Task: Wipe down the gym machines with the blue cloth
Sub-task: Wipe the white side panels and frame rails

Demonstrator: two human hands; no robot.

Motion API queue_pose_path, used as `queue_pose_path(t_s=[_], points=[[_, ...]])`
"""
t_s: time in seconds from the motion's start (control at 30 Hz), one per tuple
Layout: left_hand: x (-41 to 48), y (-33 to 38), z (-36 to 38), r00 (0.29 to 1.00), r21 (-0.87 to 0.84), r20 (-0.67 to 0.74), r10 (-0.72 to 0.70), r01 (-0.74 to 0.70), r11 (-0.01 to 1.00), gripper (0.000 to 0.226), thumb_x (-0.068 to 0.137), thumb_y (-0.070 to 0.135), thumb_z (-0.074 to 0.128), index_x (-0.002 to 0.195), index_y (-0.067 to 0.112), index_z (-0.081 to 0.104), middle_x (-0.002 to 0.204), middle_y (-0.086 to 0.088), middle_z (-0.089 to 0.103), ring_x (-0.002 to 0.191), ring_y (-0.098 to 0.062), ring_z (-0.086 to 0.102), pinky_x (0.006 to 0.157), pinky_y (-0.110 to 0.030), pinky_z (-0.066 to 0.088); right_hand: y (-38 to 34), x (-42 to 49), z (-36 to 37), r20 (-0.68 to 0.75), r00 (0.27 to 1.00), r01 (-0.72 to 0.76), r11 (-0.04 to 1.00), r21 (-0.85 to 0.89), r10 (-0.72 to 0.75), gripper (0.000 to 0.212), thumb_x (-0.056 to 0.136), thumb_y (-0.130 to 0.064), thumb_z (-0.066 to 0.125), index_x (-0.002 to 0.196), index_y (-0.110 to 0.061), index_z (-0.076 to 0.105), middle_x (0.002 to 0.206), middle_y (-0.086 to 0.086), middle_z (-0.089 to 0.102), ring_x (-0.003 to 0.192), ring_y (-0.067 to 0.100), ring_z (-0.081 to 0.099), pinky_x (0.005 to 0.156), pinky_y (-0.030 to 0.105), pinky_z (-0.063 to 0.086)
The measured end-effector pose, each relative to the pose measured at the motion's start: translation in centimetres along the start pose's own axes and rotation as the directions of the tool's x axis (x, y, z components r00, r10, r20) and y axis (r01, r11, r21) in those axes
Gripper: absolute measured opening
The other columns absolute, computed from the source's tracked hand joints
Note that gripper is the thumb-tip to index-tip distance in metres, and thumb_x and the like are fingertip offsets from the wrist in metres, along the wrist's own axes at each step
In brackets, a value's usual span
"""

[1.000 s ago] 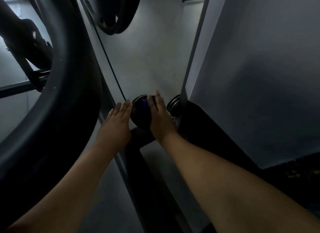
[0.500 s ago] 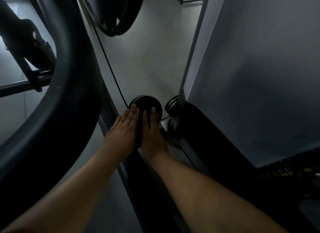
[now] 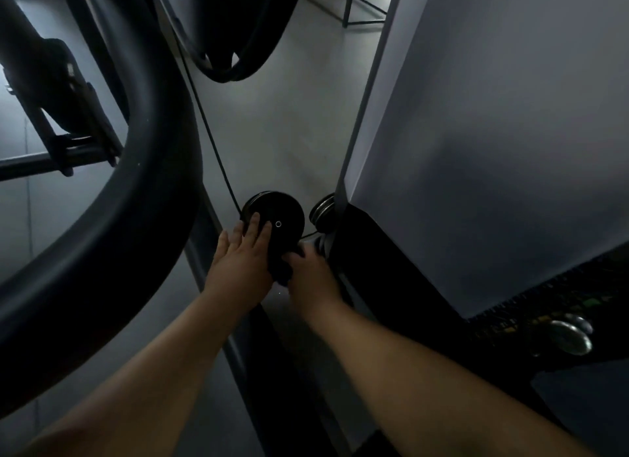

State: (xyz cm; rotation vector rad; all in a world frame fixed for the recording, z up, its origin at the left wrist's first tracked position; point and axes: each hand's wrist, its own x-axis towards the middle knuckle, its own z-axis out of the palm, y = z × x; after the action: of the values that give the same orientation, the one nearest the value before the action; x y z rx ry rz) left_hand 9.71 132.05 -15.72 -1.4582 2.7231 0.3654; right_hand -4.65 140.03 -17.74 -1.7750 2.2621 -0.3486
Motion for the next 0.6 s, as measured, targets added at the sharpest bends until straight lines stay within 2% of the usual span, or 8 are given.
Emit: queue_pose_path(t_s=[0.07, 0.13, 0.17, 0.23, 0.33, 0.47, 0.53, 0.6], points=[[-0.1, 0.9, 0.0, 1.000, 0.011, 0.007, -0.004, 0.004, 1.000, 0.098, 0.103, 0.034, 0.056, 0.174, 0.026, -0.011, 0.183, -0.003, -0.011, 0.169, -0.030, -0.009, 0.136, -0.054, -0.006, 1.4, 1.7, -4.2, 0.052, 0.997, 0.065, 0.989, -0.132, -0.058, 0.026, 0.098, -0.010, 0.064, 0.123, -0.010, 0.070, 0.148, 0.016, 0.045, 0.121, 0.041, 0.053, 0.098, 0.041, 0.051], [-0.2, 1.5, -0.2, 0.999, 0.013, 0.033, 0.010, -0.011, 1.000, 0.096, 0.103, 0.032, 0.053, 0.174, 0.027, -0.013, 0.183, -0.002, -0.011, 0.169, -0.030, -0.011, 0.135, -0.055, -0.006, 2.0, 2.9, -7.1, 0.063, 0.970, 0.240, 0.884, -0.402, -0.235, 0.026, 0.098, -0.015, 0.059, 0.120, -0.007, 0.071, 0.151, 0.019, 0.046, 0.122, 0.042, 0.053, 0.100, 0.044, 0.051], [-0.1, 1.7, -0.3, 0.999, 0.020, 0.043, 0.018, -0.019, 1.000, 0.095, 0.105, 0.033, 0.051, 0.174, 0.026, -0.013, 0.183, -0.002, -0.013, 0.169, -0.029, -0.012, 0.135, -0.056, -0.007, 1.7, 3.2, -7.8, 0.084, 0.943, 0.314, 0.778, -0.543, -0.322, 0.033, 0.098, -0.018, 0.054, 0.121, -0.009, 0.074, 0.152, 0.019, 0.050, 0.121, 0.041, 0.057, 0.101, 0.044, 0.051], [0.1, 1.8, -0.7, 0.998, 0.038, 0.048, 0.031, -0.033, 0.999, 0.092, 0.108, 0.037, 0.048, 0.174, 0.025, -0.014, 0.182, -0.002, -0.016, 0.169, -0.026, -0.015, 0.135, -0.056, -0.009, 1.3, 3.5, -8.7, 0.132, 0.912, 0.337, 0.527, -0.780, -0.389, 0.053, 0.098, -0.023, 0.035, 0.133, -0.011, 0.074, 0.156, 0.020, 0.051, 0.126, 0.043, 0.059, 0.109, 0.046, 0.047], [0.5, 1.6, -1.3, 0.996, 0.048, 0.089, 0.031, -0.036, 0.998, 0.090, 0.108, 0.040, 0.047, 0.174, 0.022, -0.012, 0.182, -0.002, -0.018, 0.168, -0.022, -0.016, 0.135, -0.053, -0.009, 1.4, 4.1, -9.4, 0.248, 0.928, 0.322, 0.268, -0.908, -0.277, 0.058, 0.112, -0.028, 0.029, 0.160, -0.001, 0.045, 0.168, 0.028, 0.028, 0.149, 0.052, 0.034, 0.128, 0.061, 0.019], [0.9, 0.9, -1.5, 0.993, 0.108, 0.115, 0.040, -0.052, 0.993, 0.092, 0.107, 0.039, 0.048, 0.174, 0.019, -0.012, 0.182, -0.003, -0.019, 0.168, -0.021, -0.015, 0.136, -0.052, -0.008, 1.6, 3.7, -8.1, 0.319, 0.932, 0.345, 0.152, -0.926, -0.172, 0.067, 0.116, -0.036, 0.025, 0.165, 0.008, 0.024, 0.172, 0.032, 0.017, 0.158, 0.055, 0.018, 0.131, 0.063, 0.009], [1.0, 0.5, -1.5, 0.991, 0.125, 0.123, 0.062, -0.077, 0.989, 0.092, 0.107, 0.037, 0.047, 0.174, 0.017, -0.013, 0.181, -0.003, -0.021, 0.168, -0.021, -0.017, 0.135, -0.048, -0.010, 1.8, 3.6, -7.3, 0.358, 0.920, 0.379, 0.136, -0.915, -0.156, 0.064, 0.116, -0.033, 0.027, 0.164, 0.009, 0.026, 0.171, 0.034, 0.018, 0.158, 0.056, 0.019, 0.131, 0.061, 0.014], [1.0, 0.2, -1.3, 0.987, 0.173, 0.135, 0.082, -0.105, 0.979, 0.093, 0.106, 0.034, 0.045, 0.173, 0.014, -0.016, 0.180, -0.006, -0.025, 0.167, -0.022, -0.020, 0.136, -0.046, -0.011, 1.4, 4.4, -7.8, 0.317, 0.929, 0.350, 0.176, -0.920, -0.192, 0.057, 0.116, -0.025, 0.030, 0.160, 0.010, 0.035, 0.166, 0.035, 0.028, 0.153, 0.054, 0.031, 0.129, 0.058, 0.023]])
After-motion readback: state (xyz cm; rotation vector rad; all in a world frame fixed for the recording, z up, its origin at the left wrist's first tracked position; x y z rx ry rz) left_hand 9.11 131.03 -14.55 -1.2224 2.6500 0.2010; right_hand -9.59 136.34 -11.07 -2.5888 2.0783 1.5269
